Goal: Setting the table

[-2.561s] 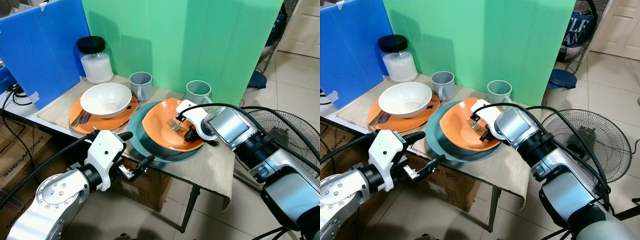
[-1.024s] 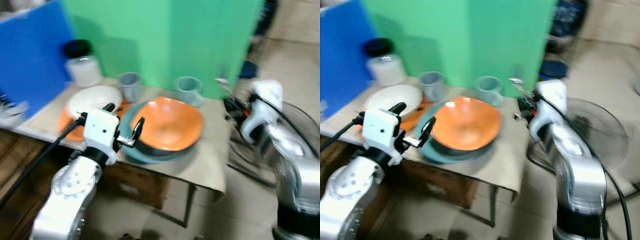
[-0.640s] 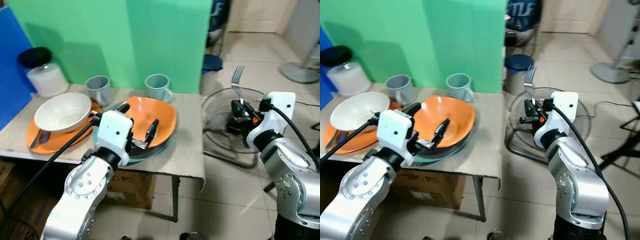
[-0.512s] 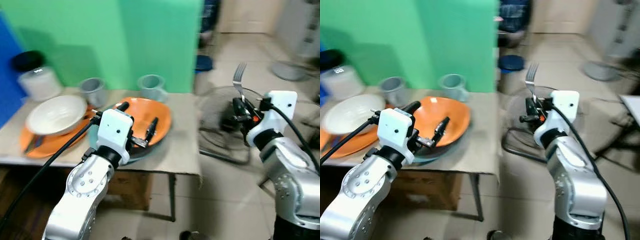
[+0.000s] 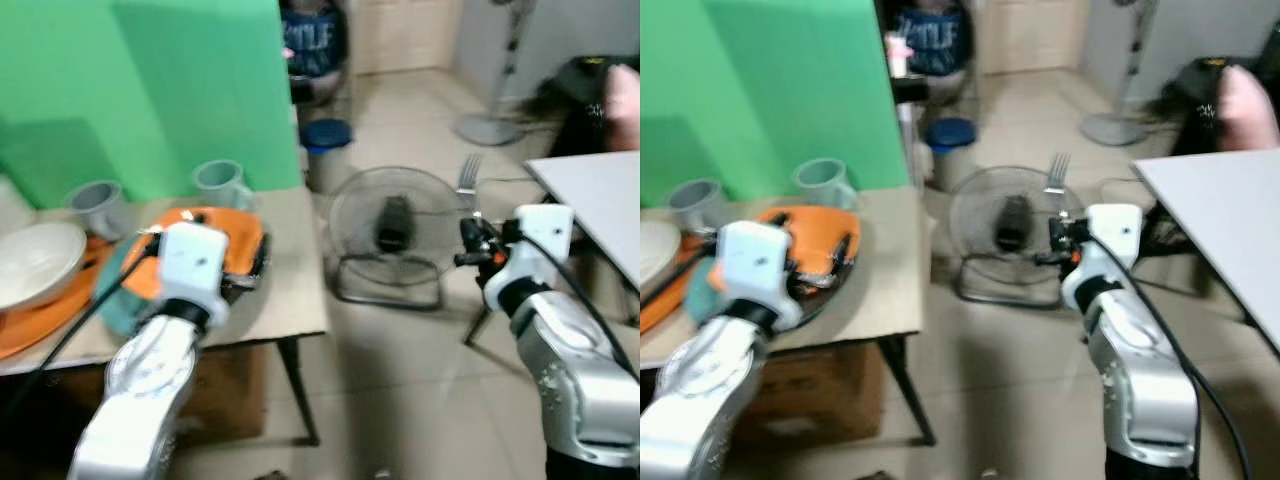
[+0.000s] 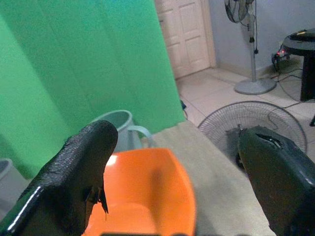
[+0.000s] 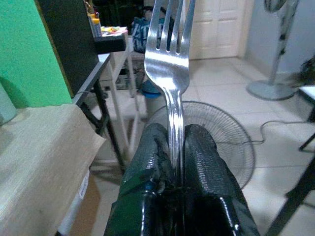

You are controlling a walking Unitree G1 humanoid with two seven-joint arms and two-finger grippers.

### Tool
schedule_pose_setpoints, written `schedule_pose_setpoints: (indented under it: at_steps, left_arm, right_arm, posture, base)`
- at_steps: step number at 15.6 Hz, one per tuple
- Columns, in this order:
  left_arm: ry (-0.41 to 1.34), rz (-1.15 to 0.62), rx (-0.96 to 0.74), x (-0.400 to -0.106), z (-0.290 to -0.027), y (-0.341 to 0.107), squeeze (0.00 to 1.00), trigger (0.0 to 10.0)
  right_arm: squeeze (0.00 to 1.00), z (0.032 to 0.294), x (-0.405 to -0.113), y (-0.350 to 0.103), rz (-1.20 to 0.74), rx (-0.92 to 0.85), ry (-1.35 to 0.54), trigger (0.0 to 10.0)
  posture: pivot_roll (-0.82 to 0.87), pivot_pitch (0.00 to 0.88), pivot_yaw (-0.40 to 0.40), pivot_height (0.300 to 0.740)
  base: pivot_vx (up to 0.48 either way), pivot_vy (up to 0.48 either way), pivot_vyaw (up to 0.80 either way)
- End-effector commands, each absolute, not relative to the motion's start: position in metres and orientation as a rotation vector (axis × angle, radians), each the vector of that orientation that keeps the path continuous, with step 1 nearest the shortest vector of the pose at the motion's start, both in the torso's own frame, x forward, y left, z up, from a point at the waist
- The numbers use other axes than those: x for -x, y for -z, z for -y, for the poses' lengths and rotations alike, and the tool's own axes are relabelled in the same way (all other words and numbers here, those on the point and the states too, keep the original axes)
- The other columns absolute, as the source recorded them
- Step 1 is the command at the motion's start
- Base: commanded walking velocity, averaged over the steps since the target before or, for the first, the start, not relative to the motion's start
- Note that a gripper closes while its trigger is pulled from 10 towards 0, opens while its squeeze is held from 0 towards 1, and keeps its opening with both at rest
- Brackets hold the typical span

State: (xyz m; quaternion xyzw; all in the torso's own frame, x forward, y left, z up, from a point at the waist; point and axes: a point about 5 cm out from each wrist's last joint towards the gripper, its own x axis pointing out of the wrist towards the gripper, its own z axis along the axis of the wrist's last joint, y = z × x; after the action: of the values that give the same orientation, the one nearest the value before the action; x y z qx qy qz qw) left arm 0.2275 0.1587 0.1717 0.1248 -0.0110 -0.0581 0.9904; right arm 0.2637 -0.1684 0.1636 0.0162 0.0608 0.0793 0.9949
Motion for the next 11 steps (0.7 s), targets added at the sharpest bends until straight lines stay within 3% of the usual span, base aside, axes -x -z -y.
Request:
schedule_pose_setpoints:
  at_steps: [1,5,11]
  left_arm:
    - [0.085,0.034,-0.263,-0.227,-0.162,-0.173,0.0,10.0]
    - [-0.046,0.003,-0.194,-0.221,-0.176,-0.167,0.0,10.0]
    - [-0.063,-0.002,-0.218,-0.219,-0.18,-0.164,0.0,10.0]
  right_arm:
    - [0.0,0.162,-0.264,-0.166,-0.101,-0.019,-0.188,10.0]
    - [0.0,0.16,-0.261,-0.156,-0.167,-0.019,-0.195,10.0]
    - [0.0,0.162,-0.263,-0.15,-0.162,0.026,-0.152,10.0]
  posture:
    - [-0.12,0.0,0.043,0.74]
    - [-0.11,0.0,0.025,0.74]
    - [-0.11,0.0,0.023,0.74]
  base:
    - [0.0,0.0,-0.8]
    - [0.0,0.0,-0.8]
    - [0.0,0.0,-0.8]
